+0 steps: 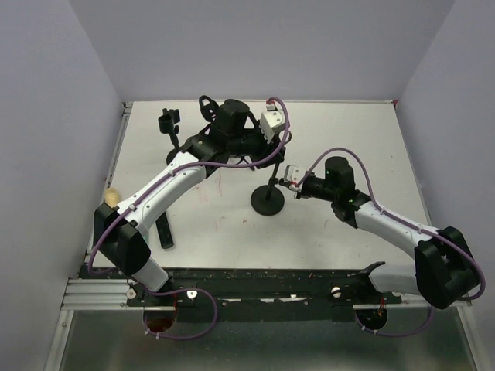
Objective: Remove the microphone from the stand
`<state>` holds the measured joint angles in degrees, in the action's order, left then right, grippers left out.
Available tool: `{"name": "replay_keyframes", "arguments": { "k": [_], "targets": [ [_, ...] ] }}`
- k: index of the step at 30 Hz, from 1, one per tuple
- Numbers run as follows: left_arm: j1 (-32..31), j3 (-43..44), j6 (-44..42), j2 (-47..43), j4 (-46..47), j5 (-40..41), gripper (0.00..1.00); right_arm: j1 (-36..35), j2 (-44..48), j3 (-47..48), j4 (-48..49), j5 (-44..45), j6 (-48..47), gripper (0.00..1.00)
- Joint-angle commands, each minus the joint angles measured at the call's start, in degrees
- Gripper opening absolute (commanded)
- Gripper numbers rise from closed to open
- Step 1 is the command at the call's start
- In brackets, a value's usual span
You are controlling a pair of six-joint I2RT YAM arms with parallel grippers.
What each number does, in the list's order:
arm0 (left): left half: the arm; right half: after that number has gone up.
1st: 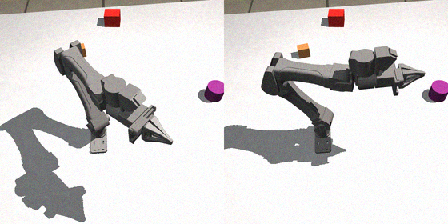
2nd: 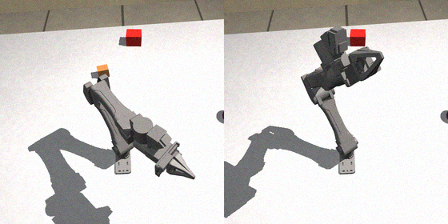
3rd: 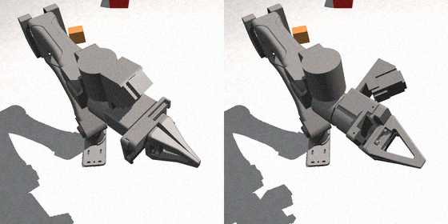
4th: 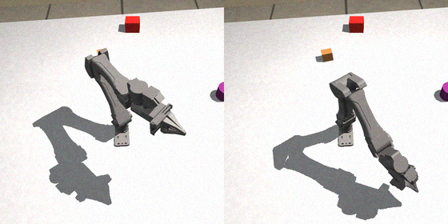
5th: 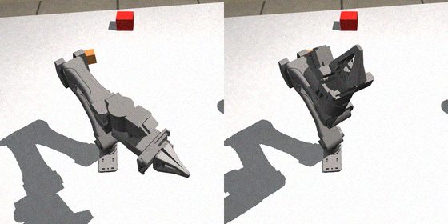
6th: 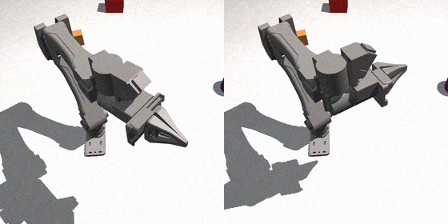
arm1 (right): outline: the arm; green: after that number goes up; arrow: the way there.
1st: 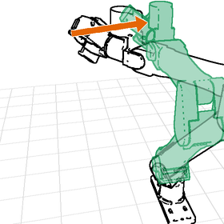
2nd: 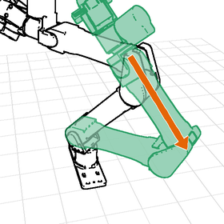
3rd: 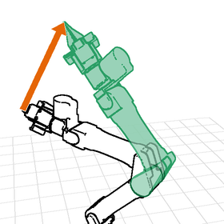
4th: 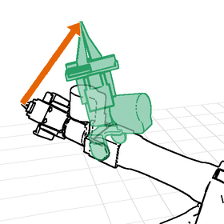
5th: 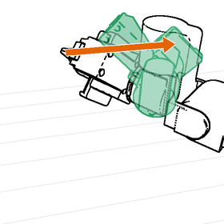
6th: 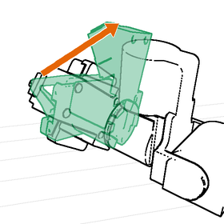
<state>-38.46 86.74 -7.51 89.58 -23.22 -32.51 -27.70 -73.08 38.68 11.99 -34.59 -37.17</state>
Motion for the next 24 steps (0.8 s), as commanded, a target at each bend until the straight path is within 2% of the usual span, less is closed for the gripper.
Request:
{"name": "replay_keyframes", "arguments": {
  "k": [1, 5, 6, 8, 10, 13, 17, 20, 24],
  "targets": [
    [-0.1, -0.2, 2.9, 0.2, 5.0, -2.0, 0.00, -1.6, -2.1, -5.1, 20.3, 9.2, -25.7, 0.01],
    [-0.2, -0.5, 3.0, 0.0, 5.4, -2.5, 0.00, -1.7, -2.4, -8.7, 21.2, 8.0, -42.4, 0.01],
    [-0.1, -0.5, 3.1, 0.0, 5.4, -2.5, 0.00, -1.6, -2.3, -10.4, 22.1, 7.5, -45.9, 0.04],
    [-0.1, -0.6, 3.3, -0.3, 5.6, -2.4, 0.00, -1.6, -1.2, -12.8, 23.8, 6.7, -47.2, 0.12],
    [-0.1, -0.8, 3.2, -0.5, 5.8, -2.1, 0.00, -1.7, 1.5, -13.3, 20.3, 6.0, -45.5, 0.18],
    [-0.2, -0.8, 2.9, -0.9, 5.7, -2.0, 0.00, -1.6, 6.0, -9.6, 5.7, 4.9, -41.9, 0.30],
    [0.0, -0.8, 2.7, -1.1, 5.5, -2.2, 0.00, -1.7, 10.9, -7.0, -4.5, 5.1, -36.5, 0.43],
    [0.0, -0.8, 2.6, -1.0, 5.6, -2.3, 0.00, -1.6, 14.6, -6.2, -9.0, 6.2, -31.3, 0.48],
    [0.0, -0.7, 2.8, -0.8, 5.6, -2.5, 0.00, -1.6, 16.9, -4.2, -10.9, 10.5, -16.8, 0.50]
  ]
}}
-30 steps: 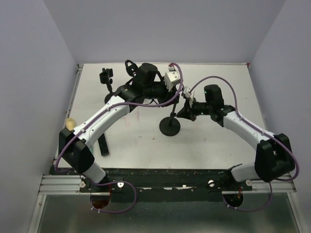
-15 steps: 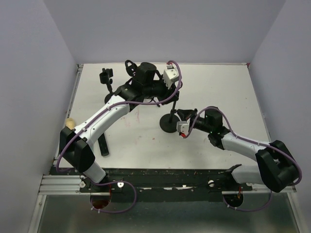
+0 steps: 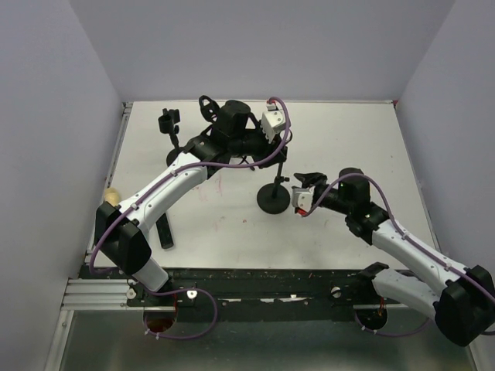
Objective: Remove the microphone from the stand
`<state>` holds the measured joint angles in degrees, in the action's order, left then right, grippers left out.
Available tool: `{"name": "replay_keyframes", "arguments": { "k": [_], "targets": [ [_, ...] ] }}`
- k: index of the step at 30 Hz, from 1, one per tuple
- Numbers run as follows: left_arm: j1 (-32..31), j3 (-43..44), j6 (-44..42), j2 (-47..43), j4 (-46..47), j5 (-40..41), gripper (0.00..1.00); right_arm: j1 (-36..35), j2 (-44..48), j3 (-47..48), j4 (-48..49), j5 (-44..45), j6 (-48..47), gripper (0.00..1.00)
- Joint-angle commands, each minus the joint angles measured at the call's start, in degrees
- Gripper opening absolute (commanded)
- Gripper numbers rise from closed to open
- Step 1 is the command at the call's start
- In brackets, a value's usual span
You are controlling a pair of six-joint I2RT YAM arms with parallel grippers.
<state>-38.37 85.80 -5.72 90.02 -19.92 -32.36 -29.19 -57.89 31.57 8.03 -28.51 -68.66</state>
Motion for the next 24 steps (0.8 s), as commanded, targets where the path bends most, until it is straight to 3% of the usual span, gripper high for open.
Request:
{"name": "replay_keyframes", "arguments": {
  "k": [1, 5, 9, 14, 20, 24],
  "targets": [
    [-0.1, 0.5, 1.0, -1.2, 2.3, -2.7, 0.00, -0.1, 1.6, 3.6, -7.0, 6.5, 19.0, 0.51],
    [-0.1, 0.9, 1.3, -0.8, 2.3, -2.7, 0.00, 0.0, -1.3, 8.1, -7.9, 13.9, 39.3, 0.51],
    [-0.1, 0.9, 1.8, -0.7, 2.2, -2.8, 0.00, 0.3, -3.7, 12.6, -12.9, 10.9, 52.3, 0.51],
    [-0.1, 1.6, 2.4, -0.5, 1.6, -3.2, 0.00, 1.0, -6.1, 17.7, -16.1, 8.6, 60.1, 0.50],
    [-0.1, 0.7, 2.0, -0.3, 2.1, -3.0, 0.00, 7.6, -8.1, 22.3, -16.6, 5.3, 70.7, 0.50],
    [-0.2, 0.7, 1.1, -0.5, 2.1, -2.9, 0.00, 9.4, -8.3, 23.3, -18.4, 3.6, 72.5, 0.50]
  ]
}}
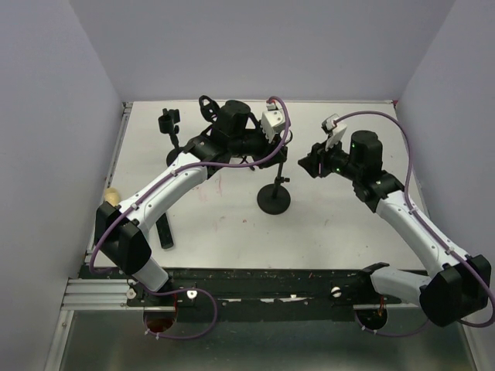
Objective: Remove the microphone from the stand
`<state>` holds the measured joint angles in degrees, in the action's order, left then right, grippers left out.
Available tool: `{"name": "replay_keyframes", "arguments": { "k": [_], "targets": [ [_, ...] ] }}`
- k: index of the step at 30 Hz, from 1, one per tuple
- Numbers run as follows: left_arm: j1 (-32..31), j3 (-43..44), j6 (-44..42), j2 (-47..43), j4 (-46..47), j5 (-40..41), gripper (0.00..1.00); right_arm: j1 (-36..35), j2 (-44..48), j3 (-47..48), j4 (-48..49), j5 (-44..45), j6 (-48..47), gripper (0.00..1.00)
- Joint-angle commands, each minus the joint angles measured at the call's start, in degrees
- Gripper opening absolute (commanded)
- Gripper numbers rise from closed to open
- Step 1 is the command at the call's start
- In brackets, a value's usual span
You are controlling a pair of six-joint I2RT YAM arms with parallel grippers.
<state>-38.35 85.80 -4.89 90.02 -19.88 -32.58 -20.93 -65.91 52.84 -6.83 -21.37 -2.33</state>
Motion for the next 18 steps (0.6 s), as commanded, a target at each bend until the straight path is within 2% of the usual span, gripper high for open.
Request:
{"name": "replay_keyframes", "arguments": {
  "k": [1, 6, 10, 12, 15, 18],
  "targets": [
    [-0.1, 0.6, 0.1, -0.7, 2.0, -2.4, 0.00, 1.2, -0.3, 1.9, -3.8, -4.4, 6.6, 0.50],
    [-0.1, 0.7, 0.1, -1.0, 1.9, -2.3, 0.00, 1.3, -2.9, 1.3, -4.5, -9.7, 10.3, 0.50],
    [-0.1, 0.7, 0.4, -0.9, 1.7, -3.2, 0.00, 2.1, -8.4, 2.4, -4.6, -17.8, 14.5, 0.52],
    [-0.1, 0.4, 0.8, -0.9, 1.9, -3.0, 0.00, 2.6, -11.3, 3.3, -4.2, -22.9, 14.9, 0.55],
    [-0.3, -0.3, -0.1, -1.2, 2.0, -2.1, 0.00, 3.3, -13.5, 2.5, -0.1, -26.0, 15.1, 0.64],
    [-0.3, -0.6, -1.6, -1.2, 1.4, -1.1, 0.00, 3.6, -16.3, 2.6, 1.6, -27.6, 16.1, 0.68]
  ]
}}
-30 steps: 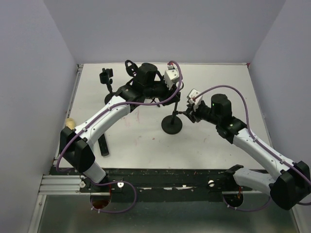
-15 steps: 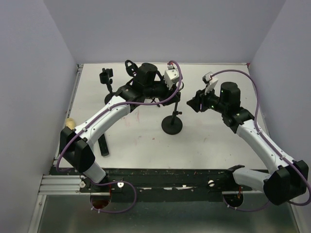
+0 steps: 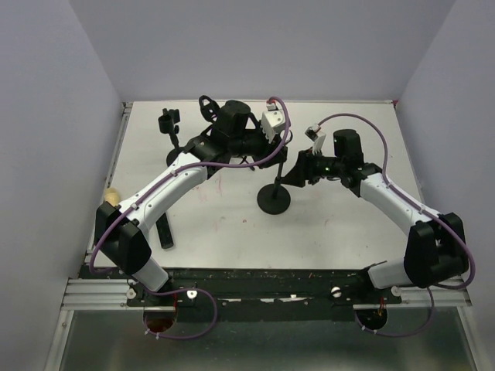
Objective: Remove the microphone from the stand
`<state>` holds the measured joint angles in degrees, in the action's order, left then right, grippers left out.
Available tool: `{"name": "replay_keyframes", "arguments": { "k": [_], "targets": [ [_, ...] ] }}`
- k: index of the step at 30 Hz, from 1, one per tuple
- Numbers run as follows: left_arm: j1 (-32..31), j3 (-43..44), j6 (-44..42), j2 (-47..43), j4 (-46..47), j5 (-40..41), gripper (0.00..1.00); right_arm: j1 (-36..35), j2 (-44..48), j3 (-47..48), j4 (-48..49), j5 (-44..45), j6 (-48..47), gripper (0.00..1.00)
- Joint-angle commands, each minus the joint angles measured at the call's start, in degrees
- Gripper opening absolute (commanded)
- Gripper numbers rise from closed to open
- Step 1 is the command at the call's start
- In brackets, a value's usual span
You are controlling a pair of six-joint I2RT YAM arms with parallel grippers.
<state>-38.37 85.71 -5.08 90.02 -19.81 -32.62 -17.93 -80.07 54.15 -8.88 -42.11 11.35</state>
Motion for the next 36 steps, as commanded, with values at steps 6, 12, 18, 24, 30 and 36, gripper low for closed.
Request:
{"name": "replay_keyframes", "arguments": {
  "k": [6, 12, 18, 24, 30, 36],
  "targets": [
    [-0.3, -1.5, -1.3, -1.3, 1.5, -1.4, 0.00, 1.4, -4.6, -0.9, 8.3, -10.9, 8.1, 0.68],
    [-0.3, -1.2, -2.1, -1.2, 1.5, -1.2, 0.00, 3.1, -3.5, -2.3, 9.0, -8.4, 8.7, 0.65],
    [-0.6, -1.1, -2.9, -1.2, 1.4, -1.2, 0.00, 6.6, -5.8, -3.4, 9.8, -9.4, 11.2, 0.63],
    [-0.7, -0.5, -2.7, -0.6, 1.4, -1.1, 0.00, 6.7, -8.6, -2.6, 9.2, -14.5, 9.5, 0.58],
    [-0.8, 0.4, -2.7, -0.3, 1.4, -1.2, 0.00, 6.7, -11.2, -2.2, 11.2, -19.9, 9.7, 0.48],
    [-0.8, 0.8, -2.7, -0.1, 1.4, -1.2, 0.00, 6.7, -12.0, -2.4, 13.2, -21.5, 9.5, 0.25]
  ]
}}
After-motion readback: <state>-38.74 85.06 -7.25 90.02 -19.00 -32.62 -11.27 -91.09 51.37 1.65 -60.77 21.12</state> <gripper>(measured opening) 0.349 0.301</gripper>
